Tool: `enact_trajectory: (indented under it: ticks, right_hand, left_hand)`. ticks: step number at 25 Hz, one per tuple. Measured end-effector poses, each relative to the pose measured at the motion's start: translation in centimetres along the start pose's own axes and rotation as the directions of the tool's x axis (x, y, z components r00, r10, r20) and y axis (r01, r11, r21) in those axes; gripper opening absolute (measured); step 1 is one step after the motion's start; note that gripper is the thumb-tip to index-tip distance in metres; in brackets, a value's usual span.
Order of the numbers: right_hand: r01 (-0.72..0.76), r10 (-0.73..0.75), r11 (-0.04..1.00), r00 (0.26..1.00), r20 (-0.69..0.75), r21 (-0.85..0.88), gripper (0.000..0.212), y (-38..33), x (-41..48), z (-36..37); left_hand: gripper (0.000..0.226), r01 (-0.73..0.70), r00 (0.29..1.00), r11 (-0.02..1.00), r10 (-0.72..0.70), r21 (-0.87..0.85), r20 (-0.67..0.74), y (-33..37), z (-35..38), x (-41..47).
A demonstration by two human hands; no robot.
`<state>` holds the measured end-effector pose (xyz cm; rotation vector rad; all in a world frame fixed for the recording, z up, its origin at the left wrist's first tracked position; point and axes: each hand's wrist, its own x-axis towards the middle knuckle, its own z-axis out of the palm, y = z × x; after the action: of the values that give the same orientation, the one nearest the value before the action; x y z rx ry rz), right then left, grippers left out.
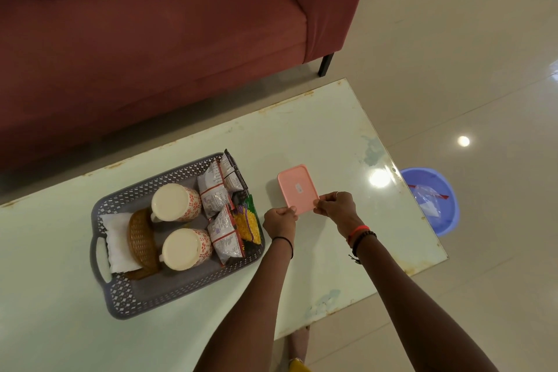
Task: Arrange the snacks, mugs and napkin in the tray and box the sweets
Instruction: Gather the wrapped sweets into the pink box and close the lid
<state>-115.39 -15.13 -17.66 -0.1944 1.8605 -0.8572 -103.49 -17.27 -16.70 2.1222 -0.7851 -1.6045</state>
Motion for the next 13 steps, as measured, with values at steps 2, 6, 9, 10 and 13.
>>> enact_trajectory:
  ticks: [2, 6, 9, 10, 13]
  right_hand:
    - [-0.011, 0.012, 1.0, 1.0, 0.008, -0.026, 0.022, -0.1, 0.2, 0.0]
    - [-0.056, 0.068, 0.983, 0.996, 0.063, -0.176, 0.013, -1.3, 1.0, -0.4]
    - [-0.003, 0.056, 0.944, 0.987, 0.149, -0.329, 0.036, -3.3, 2.0, -0.2]
    - [0.039, 0.015, 0.938, 0.988, 0.154, -0.344, 0.039, -4.1, 2.2, 0.0]
    - [0.199, -0.154, 0.893, 0.978, 0.142, -0.403, 0.034, -6.2, 2.8, 0.8]
  left_hand:
    - [0.023, -0.017, 1.0, 0.999, 0.017, 0.048, -0.015, 0.0, 0.2, 0.0]
    - [0.026, -0.016, 1.0, 0.994, 0.015, 0.112, 0.011, 0.5, 0.0, -0.1]
    - [0.028, -0.04, 0.998, 0.969, 0.028, 0.243, 0.054, 1.0, -0.3, -0.1]
    - [0.028, -0.053, 0.998, 0.96, 0.039, 0.276, 0.055, 1.2, -0.4, -0.2]
    - [0.033, -0.09, 0.996, 0.959, 0.089, 0.27, 0.015, 2.1, -0.4, -0.3]
